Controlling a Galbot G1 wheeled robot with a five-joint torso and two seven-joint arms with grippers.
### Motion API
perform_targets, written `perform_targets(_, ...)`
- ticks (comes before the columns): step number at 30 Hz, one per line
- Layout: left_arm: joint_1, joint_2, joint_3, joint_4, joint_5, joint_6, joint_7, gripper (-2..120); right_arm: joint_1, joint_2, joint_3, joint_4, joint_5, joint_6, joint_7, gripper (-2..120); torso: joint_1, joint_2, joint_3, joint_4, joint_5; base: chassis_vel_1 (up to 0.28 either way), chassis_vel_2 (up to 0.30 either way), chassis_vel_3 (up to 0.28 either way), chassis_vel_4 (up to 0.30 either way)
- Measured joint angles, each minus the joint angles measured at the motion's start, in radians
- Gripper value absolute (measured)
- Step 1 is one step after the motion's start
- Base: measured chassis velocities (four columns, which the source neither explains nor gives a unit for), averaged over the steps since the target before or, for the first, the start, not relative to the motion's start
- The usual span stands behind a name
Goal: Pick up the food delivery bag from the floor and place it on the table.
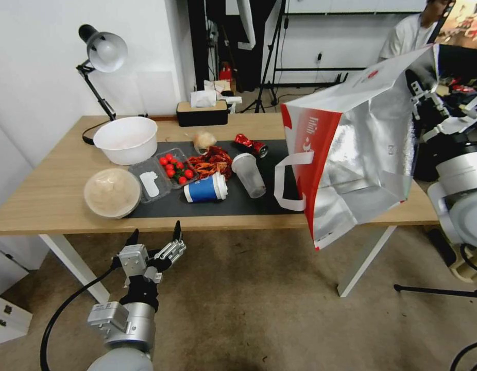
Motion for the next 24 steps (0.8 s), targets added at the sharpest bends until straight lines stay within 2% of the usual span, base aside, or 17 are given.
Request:
perform_targets(14,0.006,0.0,0.005,-0.003,0.013,-0.005,0.002,100,0.018,-0.022,-0.008,-0.049,0.021,-0.104,0.095,0,0.0,-0.001,0.0,0.0,0.0,0.0,0.0,0.0,0.0)
perform_targets(24,0.013,-0.002,0.01,-0.002,0.025,-0.017,0.005,100,0.07,-0.044,-0.031,-0.088,0.015,-0.115,0.137,0,0.0,-0.001,-0.001,0.0001,0.0,0.0,0.0,0.0,0.0)
